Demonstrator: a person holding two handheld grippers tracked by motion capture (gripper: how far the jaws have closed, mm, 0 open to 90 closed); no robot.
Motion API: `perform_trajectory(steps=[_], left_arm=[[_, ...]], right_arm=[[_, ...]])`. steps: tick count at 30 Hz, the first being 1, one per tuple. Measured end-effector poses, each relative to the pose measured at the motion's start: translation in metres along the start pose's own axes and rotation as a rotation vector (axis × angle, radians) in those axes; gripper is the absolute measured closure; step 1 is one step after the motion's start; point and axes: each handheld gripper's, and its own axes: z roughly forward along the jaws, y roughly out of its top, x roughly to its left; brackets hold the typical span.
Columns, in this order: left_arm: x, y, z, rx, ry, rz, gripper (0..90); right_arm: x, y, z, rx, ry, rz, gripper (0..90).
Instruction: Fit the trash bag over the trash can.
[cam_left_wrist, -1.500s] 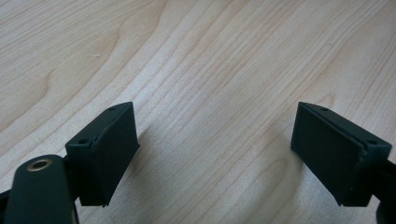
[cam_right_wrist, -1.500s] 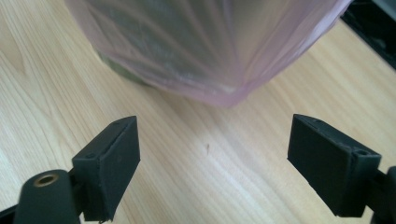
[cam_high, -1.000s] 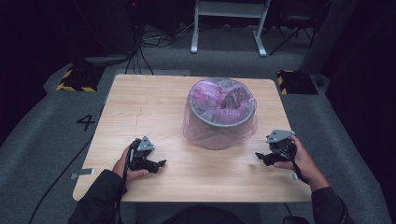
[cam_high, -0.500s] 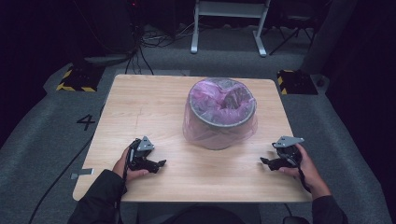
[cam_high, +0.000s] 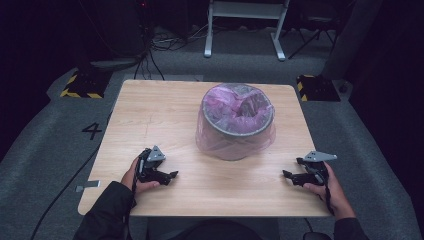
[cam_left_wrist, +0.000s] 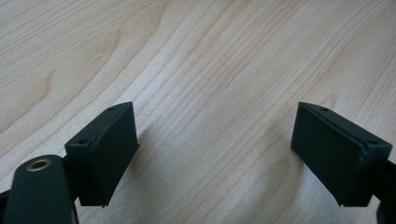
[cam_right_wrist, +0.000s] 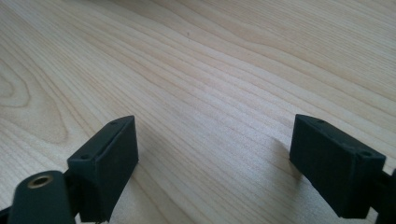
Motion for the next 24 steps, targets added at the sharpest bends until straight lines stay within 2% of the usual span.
perform_trajectory(steps=[24], left_arm=[[0.0009, 0.0009, 0.0006, 0.002, 0.001, 0.005, 14.2]], right_arm=[[0.0002, 0.0021, 0.0028, 0.002, -0.003, 0.005, 14.2]])
